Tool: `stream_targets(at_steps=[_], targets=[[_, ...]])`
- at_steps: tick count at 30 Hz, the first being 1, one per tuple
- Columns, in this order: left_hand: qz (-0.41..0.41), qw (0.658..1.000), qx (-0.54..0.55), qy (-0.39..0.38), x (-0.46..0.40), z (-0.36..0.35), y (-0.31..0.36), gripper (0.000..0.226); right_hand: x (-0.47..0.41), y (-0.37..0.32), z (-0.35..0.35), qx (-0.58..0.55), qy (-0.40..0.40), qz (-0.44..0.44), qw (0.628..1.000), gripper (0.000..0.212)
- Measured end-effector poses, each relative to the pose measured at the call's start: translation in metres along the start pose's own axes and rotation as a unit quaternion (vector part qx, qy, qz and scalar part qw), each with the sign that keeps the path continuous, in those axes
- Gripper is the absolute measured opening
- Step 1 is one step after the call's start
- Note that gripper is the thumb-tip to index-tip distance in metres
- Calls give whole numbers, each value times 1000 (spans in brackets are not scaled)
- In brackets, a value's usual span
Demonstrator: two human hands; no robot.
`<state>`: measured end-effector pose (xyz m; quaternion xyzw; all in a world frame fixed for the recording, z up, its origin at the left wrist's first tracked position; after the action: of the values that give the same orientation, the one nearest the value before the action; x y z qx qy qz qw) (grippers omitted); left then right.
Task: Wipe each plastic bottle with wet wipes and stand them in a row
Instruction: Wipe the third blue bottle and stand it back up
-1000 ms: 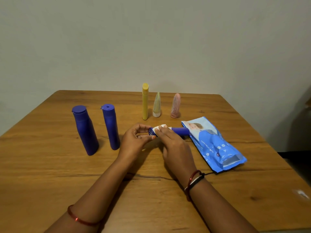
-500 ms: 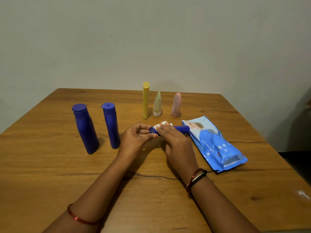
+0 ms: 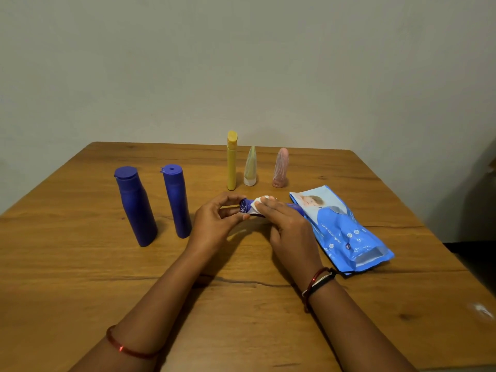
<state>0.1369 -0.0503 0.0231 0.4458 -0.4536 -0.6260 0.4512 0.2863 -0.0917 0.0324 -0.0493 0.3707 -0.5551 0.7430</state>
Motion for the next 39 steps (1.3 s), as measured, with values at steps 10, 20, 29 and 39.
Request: stream_targets(at_steps=[10, 20, 29, 39], targets=[[-15, 999, -7, 27, 1, 0, -5, 30, 4, -10, -2, 31, 15, 30, 999, 48], [-21, 999, -41, 11, 1, -1, 3, 31, -1, 17, 18, -56, 102, -106, 988, 42], [-26, 999, -42, 21, 1, -2, 2, 32, 4, -12, -8, 38, 30, 16, 999, 53], [-23, 999, 22, -18, 6, -10, 7, 50, -2, -14, -3, 48, 35, 12, 998, 47]])
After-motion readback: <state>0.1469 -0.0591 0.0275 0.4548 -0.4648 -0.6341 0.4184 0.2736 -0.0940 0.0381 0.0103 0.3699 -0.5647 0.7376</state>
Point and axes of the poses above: each hand's wrist, its own x-axis away from the middle knuckle, its own z-axis out of the back of the hand, y = z × x, the point moved 6 cm from there along -x, towards the middle knuckle, and after that the axes turned 5 degrees about -y, right-handed, at the moved point
